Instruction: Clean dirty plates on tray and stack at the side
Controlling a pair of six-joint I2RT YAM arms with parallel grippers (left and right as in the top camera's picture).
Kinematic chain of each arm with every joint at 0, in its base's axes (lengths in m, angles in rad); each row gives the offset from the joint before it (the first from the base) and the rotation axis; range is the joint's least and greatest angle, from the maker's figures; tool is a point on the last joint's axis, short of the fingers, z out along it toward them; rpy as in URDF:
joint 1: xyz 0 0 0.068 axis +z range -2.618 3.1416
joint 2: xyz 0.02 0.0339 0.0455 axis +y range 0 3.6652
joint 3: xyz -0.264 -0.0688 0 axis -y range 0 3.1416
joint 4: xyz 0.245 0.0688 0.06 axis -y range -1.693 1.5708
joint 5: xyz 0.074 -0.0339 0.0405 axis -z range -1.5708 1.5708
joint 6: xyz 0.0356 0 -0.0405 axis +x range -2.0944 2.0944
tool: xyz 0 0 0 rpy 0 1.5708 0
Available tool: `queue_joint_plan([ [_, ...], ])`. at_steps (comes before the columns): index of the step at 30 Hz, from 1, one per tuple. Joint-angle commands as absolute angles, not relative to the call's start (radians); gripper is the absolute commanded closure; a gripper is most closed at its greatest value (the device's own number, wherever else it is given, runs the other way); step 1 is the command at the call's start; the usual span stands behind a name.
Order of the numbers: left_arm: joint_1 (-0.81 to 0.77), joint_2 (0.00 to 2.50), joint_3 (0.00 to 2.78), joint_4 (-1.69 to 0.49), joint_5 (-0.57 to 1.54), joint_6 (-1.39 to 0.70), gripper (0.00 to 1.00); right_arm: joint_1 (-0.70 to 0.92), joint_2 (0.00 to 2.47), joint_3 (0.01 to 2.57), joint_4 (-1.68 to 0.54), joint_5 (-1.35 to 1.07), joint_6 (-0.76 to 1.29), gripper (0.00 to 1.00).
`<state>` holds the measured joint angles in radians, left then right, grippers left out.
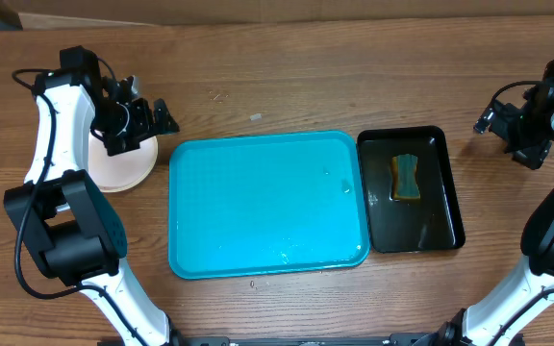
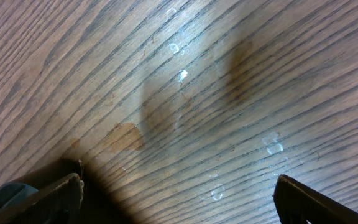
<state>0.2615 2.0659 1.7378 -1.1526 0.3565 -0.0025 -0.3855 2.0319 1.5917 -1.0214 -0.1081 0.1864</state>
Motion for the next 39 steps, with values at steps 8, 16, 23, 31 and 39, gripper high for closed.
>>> queue_joint_plan([
  [8,0.259,2.046,1.742,-1.151,0.252,0.012,0.0,-0.387,2.02,1.618,-1.018,-0.114,0.19,0.0],
  [16,0.259,2.046,1.742,-1.151,0.252,0.012,0.0,-0.381,2.012,1.616,-1.018,-0.114,0.19,0.0],
  [23,0.259,2.046,1.742,-1.151,0.252,0.012,0.0,-0.334,1.868,1.616,-1.018,-0.114,0.19,0.0],
  [31,0.259,2.046,1.742,-1.151,0.252,0.012,0.0,-0.192,1.526,1.616,-1.018,-0.114,0.19,0.0],
  [39,0.259,2.046,1.742,-1.151,0.252,0.012,0.0,0.021,1.173,1.616,-1.018,-0.114,0.19,0.0],
])
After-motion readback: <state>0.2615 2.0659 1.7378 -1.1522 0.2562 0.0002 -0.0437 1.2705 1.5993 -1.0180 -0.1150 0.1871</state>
